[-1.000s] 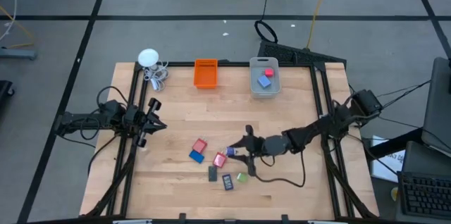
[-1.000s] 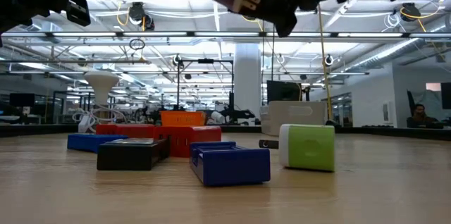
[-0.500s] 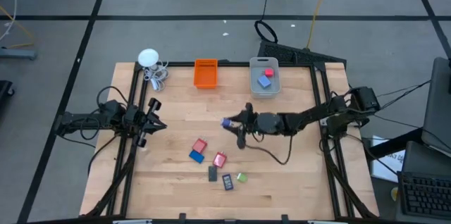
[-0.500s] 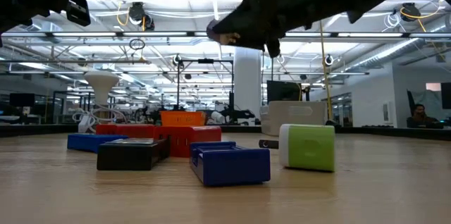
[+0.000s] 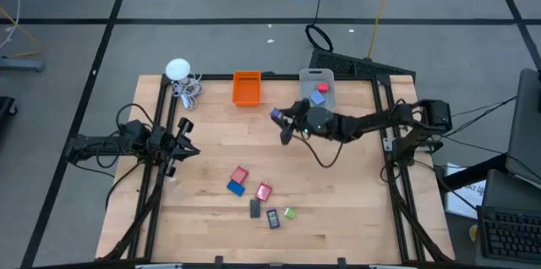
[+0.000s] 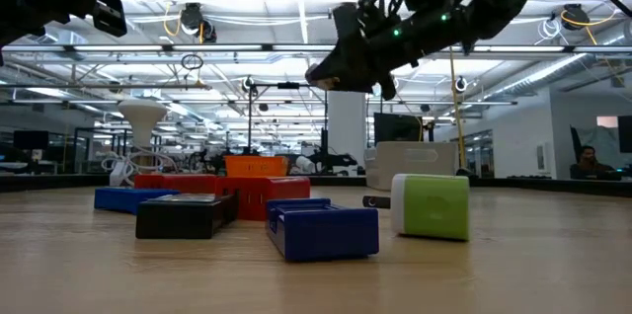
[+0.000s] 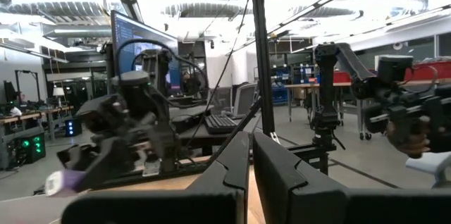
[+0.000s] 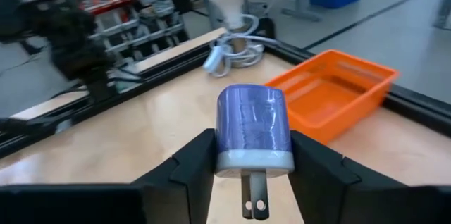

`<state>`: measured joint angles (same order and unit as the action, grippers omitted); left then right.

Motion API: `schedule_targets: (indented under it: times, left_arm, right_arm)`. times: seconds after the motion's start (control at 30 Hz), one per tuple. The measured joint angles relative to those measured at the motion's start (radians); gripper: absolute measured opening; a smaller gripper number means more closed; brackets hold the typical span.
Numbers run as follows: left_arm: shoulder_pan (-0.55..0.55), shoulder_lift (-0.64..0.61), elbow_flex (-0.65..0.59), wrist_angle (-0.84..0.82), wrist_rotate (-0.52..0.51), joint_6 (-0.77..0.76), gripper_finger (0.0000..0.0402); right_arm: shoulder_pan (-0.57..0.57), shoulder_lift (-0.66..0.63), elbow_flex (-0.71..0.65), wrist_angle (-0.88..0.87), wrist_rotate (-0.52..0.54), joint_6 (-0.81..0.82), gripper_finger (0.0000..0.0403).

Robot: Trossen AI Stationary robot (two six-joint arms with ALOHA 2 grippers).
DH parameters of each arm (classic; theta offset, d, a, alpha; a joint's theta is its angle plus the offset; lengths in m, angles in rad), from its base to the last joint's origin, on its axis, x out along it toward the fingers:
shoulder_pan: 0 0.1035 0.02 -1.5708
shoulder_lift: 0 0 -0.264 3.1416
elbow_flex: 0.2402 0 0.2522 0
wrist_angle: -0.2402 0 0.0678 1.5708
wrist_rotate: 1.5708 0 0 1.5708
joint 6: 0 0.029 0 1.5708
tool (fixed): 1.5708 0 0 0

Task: Pick & Place Office items
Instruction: Put the purple charger adapter into the gray bin

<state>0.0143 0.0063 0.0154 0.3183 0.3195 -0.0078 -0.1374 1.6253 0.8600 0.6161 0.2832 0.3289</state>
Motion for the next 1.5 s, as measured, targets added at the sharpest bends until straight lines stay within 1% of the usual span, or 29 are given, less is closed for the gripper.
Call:
schedule_targets:
  times: [0.17,0.4,0.57,0.67,0.83,1.07,1.27,1.5]
  left_arm:
    - [0.0,0.0,0.0,0.0,0.0,0.0,0.0024]
    - [0.0,0.0,0.0,0.0,0.0,0.0,0.0024]
    - [0.0,0.0,0.0,0.0,0.0,0.0,0.0024]
    - [0.0,0.0,0.0,0.0,0.0,0.0,0.0024]
    - [0.0,0.0,0.0,0.0,0.0,0.0,0.0024]
    - [0.0,0.0,0.0,0.0,0.0,0.0,0.0024]
    - [0.0,0.0,0.0,0.0,0.0,0.0,0.0024]
    - [0.0,0.0,0.0,0.0,0.0,0.0,0.0024]
  right_arm:
    - [-0.062,0.0,0.0,-0.004,0.0,0.0,0.0141]
    - [-0.141,0.0,0.0,-0.043,-0.001,0.001,0.0152]
    - [-0.196,0.0,0.0,-0.09,-0.001,0.001,0.0142]
    - [-0.227,0.0,0.0,-0.109,-0.001,0.001,0.0143]
    - [-0.282,0.0,0.0,-0.163,-0.002,0.001,0.0153]
    - [-0.369,0.0,0.0,-0.273,0.001,0.0,0.0142]
    - [-0.434,0.0,0.0,-0.365,0.004,0.032,0.0151]
    - [-0.48,0.0,0.0,-0.385,0.004,0.052,0.0141]
